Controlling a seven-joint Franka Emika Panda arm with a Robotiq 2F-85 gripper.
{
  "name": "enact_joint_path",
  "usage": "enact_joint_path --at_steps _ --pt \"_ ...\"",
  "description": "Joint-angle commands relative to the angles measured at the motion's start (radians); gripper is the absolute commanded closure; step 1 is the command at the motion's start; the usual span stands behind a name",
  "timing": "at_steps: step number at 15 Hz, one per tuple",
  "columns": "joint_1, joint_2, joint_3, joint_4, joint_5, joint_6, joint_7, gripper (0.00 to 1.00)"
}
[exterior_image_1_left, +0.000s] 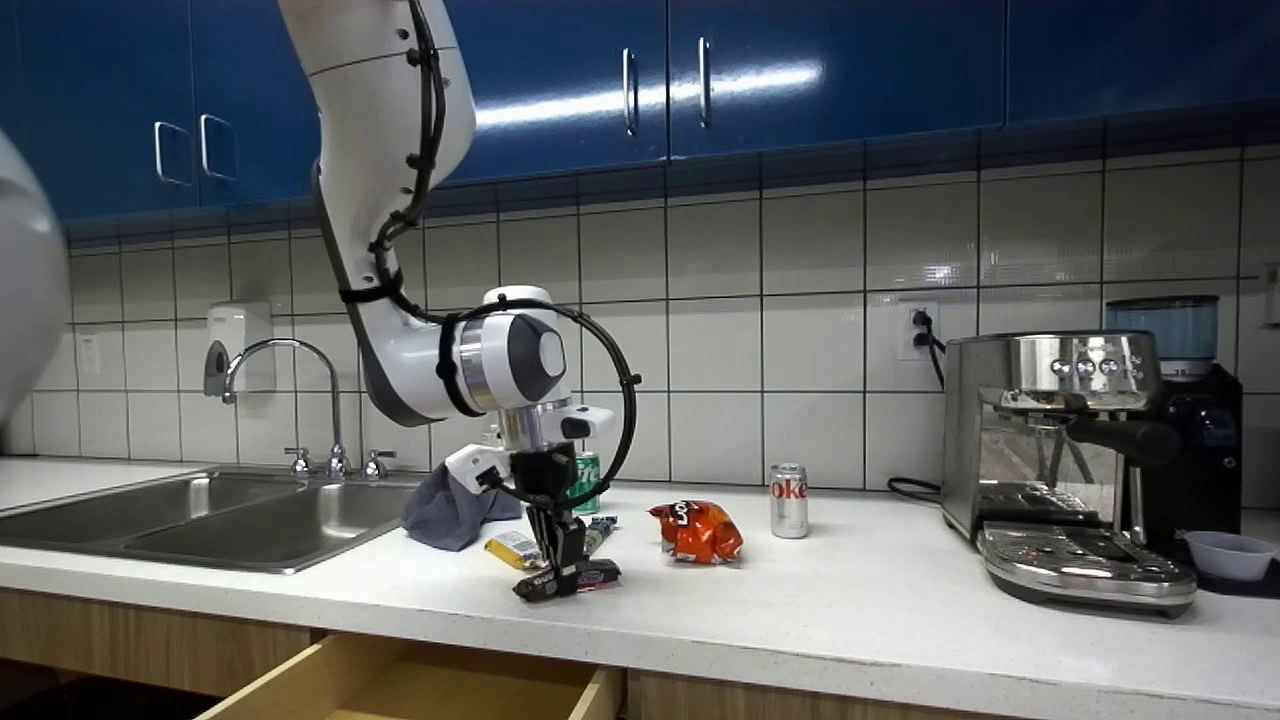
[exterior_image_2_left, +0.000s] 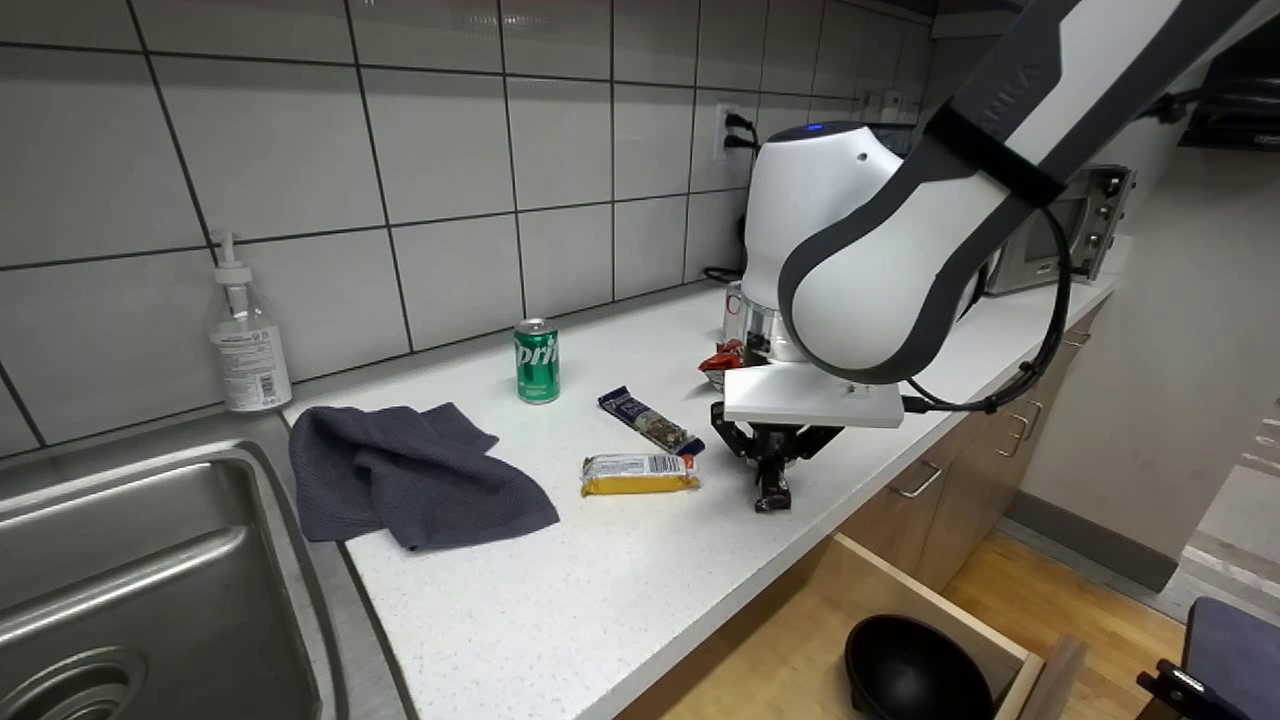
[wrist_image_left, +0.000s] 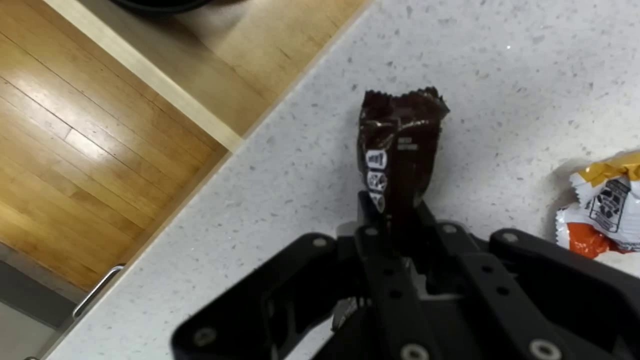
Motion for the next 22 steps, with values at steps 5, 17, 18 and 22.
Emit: enact_joint_path --at_steps 5,17,18,22 --pt "0.012 -0.082 -0.005 -0.043 -0.017 -0.023 0.019 0.96" --pt "0.023 -0.296 0.084 -0.28 -0.039 -0.029 0.054 0.96" --pt "0.021 -0.311 0.1 -0.302 -0.036 -0.03 0.059 0.96" --pt "0.013 -0.349 0.176 -0.367 0.021 -0.042 0.039 0.96"
